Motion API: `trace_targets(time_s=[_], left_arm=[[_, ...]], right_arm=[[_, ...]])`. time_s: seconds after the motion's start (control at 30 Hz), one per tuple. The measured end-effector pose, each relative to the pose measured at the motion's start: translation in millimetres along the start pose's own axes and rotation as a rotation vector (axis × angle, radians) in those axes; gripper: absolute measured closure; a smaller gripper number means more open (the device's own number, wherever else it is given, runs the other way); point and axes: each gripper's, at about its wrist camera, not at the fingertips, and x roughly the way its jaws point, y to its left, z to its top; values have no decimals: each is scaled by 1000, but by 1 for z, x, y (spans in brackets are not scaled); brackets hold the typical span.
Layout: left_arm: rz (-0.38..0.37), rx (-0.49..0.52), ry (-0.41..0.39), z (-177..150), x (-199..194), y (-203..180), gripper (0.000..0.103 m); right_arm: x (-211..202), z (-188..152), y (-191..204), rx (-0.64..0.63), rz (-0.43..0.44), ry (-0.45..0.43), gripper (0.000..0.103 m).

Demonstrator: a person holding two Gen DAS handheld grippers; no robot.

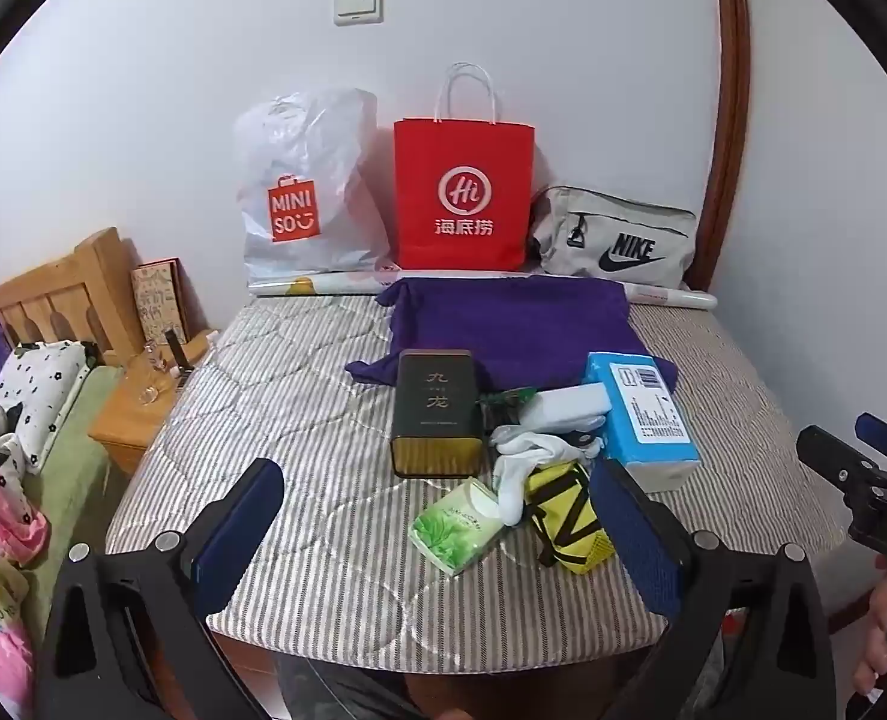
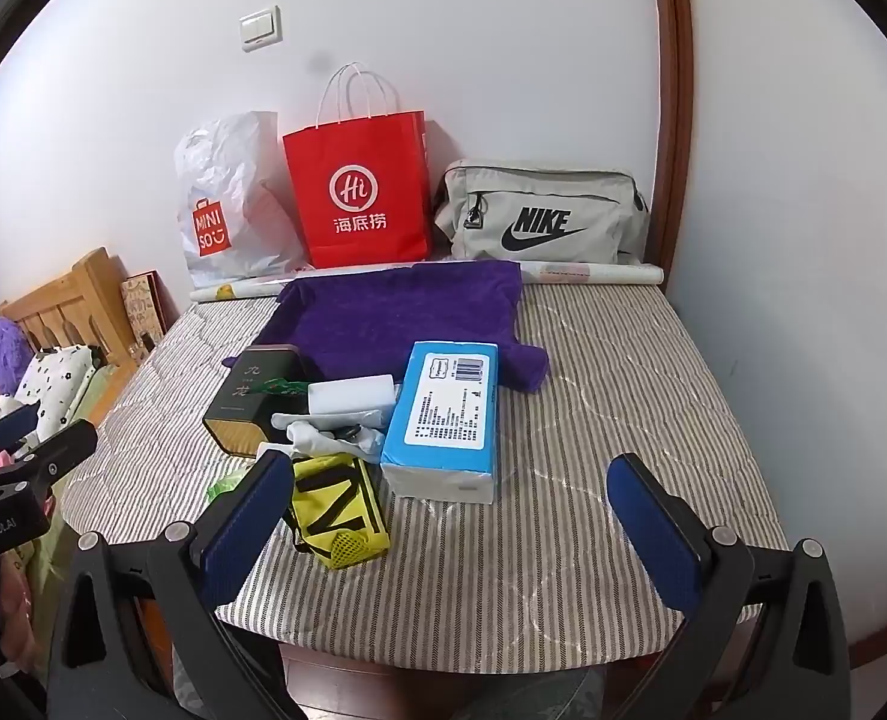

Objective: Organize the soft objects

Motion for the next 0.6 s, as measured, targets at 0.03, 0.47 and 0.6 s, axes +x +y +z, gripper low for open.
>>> trace_targets(time_s=[0.03, 0.47, 0.6], left_arm=[[-4, 3, 2, 0, 0, -1, 0], [1, 3, 11, 1, -2, 1, 0], [14, 8, -4, 1, 0, 1, 0]], right_arm=[[0, -1, 0, -1, 0, -1, 0], [1, -1, -3, 13, -2, -6, 0], [1, -2, -3, 14, 0, -8, 0]])
